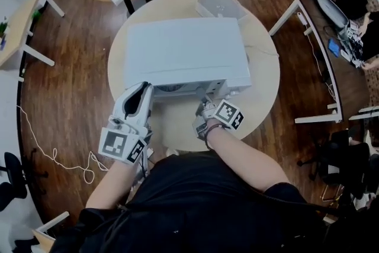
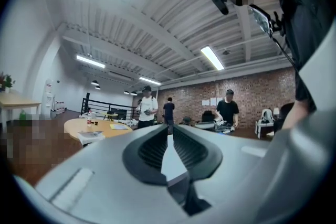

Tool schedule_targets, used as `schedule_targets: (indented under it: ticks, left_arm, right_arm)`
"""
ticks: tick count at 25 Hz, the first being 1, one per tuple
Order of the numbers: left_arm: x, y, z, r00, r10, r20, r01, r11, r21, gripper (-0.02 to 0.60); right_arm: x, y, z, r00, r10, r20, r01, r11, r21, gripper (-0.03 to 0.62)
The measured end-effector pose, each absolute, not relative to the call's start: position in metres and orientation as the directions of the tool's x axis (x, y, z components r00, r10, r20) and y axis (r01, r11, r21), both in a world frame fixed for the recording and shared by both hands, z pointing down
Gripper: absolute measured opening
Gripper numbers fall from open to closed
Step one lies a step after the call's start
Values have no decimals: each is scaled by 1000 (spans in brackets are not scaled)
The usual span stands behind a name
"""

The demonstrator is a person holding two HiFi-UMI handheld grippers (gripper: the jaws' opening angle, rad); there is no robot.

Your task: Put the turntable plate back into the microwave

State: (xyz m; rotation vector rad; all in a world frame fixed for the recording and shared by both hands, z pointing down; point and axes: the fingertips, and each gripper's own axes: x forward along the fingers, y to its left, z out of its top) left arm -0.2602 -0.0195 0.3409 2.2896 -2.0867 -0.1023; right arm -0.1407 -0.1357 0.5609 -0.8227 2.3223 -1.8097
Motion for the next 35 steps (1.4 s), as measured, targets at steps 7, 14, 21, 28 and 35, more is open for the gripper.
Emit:
schedule_targets:
  ticks: [7, 14, 21, 28, 35]
  left_arm:
    - [-235, -35, 355, 129, -991, -28, -986, -131, 104, 31]
    - [-216, -38, 362, 139, -990, -6, -986, -139, 89, 31]
    - [-210, -21, 375, 99, -994, 35, -992, -96, 81, 14]
    - [-195, -26, 396, 23, -992, 124, -990, -5, 142, 12]
    - [-170, -24, 424, -1, -986, 169, -987, 28, 157, 5]
  right_arm:
    - [-104, -136, 525, -873, -452, 183, -322, 252, -913, 109]
    - [-58, -143, 502, -874, -461, 152, -384, 466, -797, 90]
    - [-46, -128, 496, -922, -357, 153, -364, 654, -663, 35]
    - [-36, -132, 475, -966, -224, 133, -259, 775, -576, 3]
    - [4, -139, 502, -954, -251, 166, -300, 746, -594, 2]
